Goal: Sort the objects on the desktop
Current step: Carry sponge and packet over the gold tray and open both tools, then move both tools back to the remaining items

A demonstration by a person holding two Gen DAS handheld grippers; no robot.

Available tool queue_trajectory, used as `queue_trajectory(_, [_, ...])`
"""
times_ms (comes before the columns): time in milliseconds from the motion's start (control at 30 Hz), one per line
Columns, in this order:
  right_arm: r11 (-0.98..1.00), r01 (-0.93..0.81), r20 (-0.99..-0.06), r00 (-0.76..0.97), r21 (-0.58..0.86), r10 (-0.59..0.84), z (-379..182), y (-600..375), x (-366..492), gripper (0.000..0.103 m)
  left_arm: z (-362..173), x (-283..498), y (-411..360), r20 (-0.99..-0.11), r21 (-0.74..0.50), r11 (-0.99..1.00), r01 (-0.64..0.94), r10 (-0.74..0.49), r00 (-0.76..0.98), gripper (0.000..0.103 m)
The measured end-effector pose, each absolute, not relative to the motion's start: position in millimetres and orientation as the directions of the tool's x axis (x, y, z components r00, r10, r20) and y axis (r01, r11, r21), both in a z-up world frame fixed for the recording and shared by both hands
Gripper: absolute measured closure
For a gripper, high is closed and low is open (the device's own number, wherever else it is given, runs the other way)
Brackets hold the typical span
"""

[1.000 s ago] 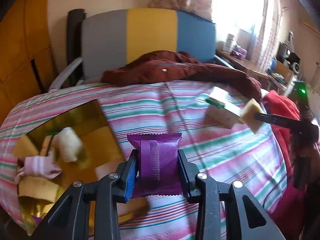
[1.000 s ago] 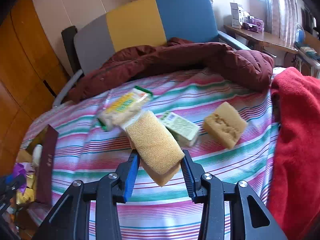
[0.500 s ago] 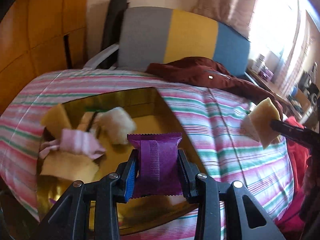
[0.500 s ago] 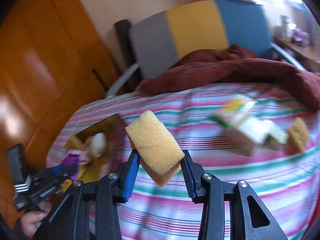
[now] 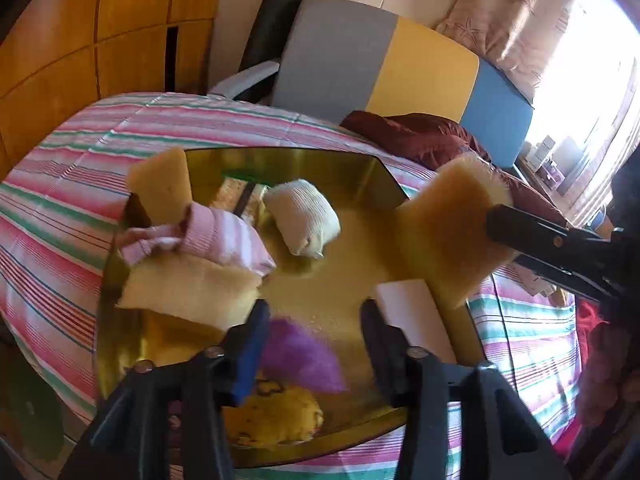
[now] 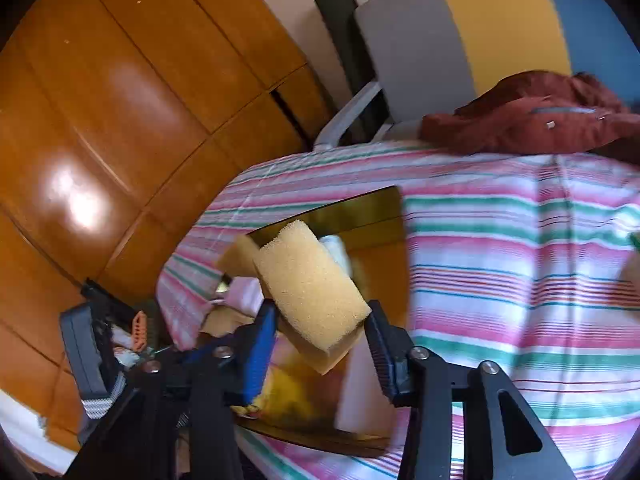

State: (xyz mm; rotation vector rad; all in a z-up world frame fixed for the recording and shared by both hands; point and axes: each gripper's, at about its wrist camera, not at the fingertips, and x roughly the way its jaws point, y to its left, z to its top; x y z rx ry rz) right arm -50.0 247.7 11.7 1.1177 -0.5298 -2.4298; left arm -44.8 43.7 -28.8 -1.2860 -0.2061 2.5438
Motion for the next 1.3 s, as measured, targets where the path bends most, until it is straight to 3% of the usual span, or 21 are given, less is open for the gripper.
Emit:
queue_trajectory(33, [-0.84, 0.209, -0.624, -0.587, 0.5, -0.517, 9, 243, -52, 0.046, -29, -44, 45, -0.766, -0.249, -0.95, -0.188, 0.312, -0.562, 0.054])
queue_trajectory(233, [-0.844, 0.214, -0.649, -0.556, 0.492, -0.52, -2, 229, -52, 0.041, -30, -42, 44, -0.774, -0.228, -0.96, -0.161, 0.279, -0.569, 0.054])
queue_trajectory(367, [-0.857, 0.189, -0.667, -0.557, 0.479, -0.495, -5, 233, -47, 0.029, -25, -40, 40, -0.77, -0.191, -0.972, -0.137, 0.235, -0.593, 0.054])
queue_trajectory(467, [-0.893, 0.17, -0.692, -0.578, 0.416, -0.433, -4, 233, -39, 0.019, -19, -39, 37, -0.759, -0.161, -0.979, -0.123, 0.203, -0.619, 0.054])
queue_trajectory(633, [-0.941, 0.163, -0.713, -0.617, 0.298, -0.333, 0, 232, -26, 0.011, -9, -34, 39, -0.748, -0.118, -0.986, -0.119, 0.167, -0.642, 0.054])
queue_trajectory(1033, [-0.979, 0.078, -0.732, -0.653, 0.19, -0.195, 0, 269, -7, 0.008, 5, -21, 60, -0.731, -0.028, -0.986, -0.163, 0.132, -0.669, 0.054])
queue_trajectory(1300, [-0.988, -0.015, -0.74, -0.665, 0.152, -0.104, 3, 314, -2, 0.007, 8, -17, 85, -0.743, -0.035, -0.97, -0.24, 0.186, -0.642, 0.054])
